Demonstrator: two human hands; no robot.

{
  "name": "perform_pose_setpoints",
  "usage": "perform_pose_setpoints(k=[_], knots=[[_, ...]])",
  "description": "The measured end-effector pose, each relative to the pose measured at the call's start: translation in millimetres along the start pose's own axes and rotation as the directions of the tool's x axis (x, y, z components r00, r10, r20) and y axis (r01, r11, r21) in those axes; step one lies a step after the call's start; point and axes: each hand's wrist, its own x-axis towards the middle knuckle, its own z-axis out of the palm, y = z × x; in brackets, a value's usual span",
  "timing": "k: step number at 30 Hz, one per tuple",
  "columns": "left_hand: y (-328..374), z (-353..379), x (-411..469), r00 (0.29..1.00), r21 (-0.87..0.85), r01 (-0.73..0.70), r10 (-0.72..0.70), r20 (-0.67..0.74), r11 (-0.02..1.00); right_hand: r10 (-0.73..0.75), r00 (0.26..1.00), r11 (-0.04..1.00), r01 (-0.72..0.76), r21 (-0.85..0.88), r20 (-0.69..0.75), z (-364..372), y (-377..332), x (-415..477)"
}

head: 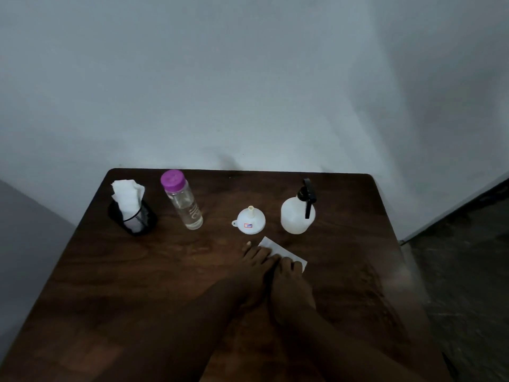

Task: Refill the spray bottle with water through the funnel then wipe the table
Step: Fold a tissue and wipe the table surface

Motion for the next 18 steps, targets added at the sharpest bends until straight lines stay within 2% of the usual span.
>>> perform_pose_setpoints(k=[4, 8, 12, 18], knots=[[-26, 1, -22, 0.999, 0.032, 0.045, -0.044, -0.01, 0.998, -0.083, 0.997, 0.985, 0.083, -0.149, 0.013, 3, -30, 12], [-53, 2, -46, 0.995, 0.051, 0.078, -0.074, -0.072, 0.996, -0.123, 0.991, 0.973, 0.13, -0.19, 0.051, -3, -62, 22], [-80, 0, -68, 0.991, 0.045, 0.127, -0.124, -0.055, 0.991, -0.153, 0.985, 0.963, 0.167, -0.209, 0.082, -6, -95, 35], [-119, 3, -98, 0.979, 0.004, 0.167, -0.165, -0.123, 0.986, -0.204, 0.977, 0.954, 0.211, -0.213, 0.053, 5, -139, 58]])
